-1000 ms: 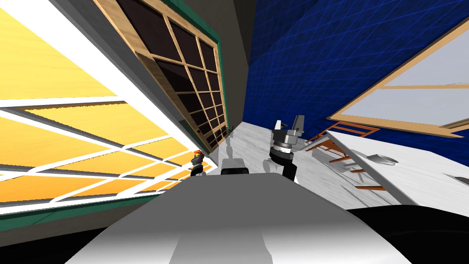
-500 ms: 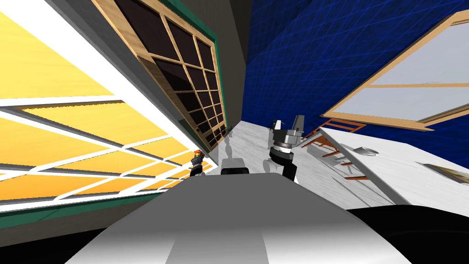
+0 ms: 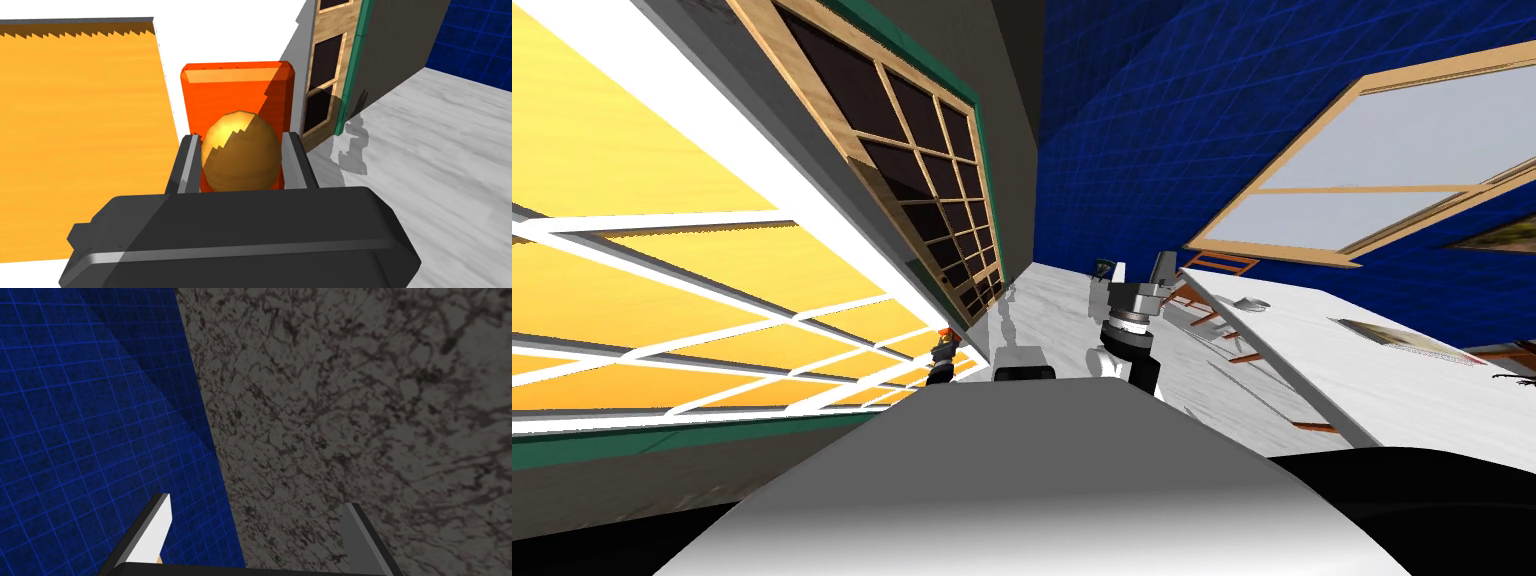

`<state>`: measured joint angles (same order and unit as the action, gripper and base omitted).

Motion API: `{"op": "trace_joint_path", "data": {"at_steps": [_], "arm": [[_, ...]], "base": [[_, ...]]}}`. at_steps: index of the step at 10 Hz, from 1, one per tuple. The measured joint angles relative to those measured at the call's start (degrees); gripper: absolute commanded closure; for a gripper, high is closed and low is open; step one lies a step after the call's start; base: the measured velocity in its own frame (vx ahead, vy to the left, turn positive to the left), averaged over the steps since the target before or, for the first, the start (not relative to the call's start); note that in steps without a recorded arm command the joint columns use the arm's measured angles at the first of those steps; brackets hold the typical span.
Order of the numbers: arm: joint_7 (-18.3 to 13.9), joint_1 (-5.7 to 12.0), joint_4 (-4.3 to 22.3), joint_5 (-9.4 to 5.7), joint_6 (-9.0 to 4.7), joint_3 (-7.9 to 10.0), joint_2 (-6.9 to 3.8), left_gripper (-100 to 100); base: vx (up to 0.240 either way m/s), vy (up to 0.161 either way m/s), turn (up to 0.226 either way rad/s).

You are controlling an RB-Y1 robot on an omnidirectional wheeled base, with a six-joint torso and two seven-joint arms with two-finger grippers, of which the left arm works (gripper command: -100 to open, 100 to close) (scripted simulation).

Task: Pull the door open

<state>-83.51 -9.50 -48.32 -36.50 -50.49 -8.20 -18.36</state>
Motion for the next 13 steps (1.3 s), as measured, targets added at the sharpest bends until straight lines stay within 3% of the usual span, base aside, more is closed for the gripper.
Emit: {"op": "trace_joint_path", "data": {"at_steps": [4, 11, 13], "arm": [[-1.8, -1.04, -1.1, 0.90, -0.05, -1.90, -1.27, 100], [-6.2, -3.48, -2.0, 3.43, -2.89, -6.60, -4.50, 100], [-6.3, -3.70, -1.8, 3.37, -2.75, -6.75, -4.46, 100]], "base": [[-0.176, -0.002, -0.073], [-0.200, 0.016, -0.081], [-0.170, 0.020, -0.134]]}}
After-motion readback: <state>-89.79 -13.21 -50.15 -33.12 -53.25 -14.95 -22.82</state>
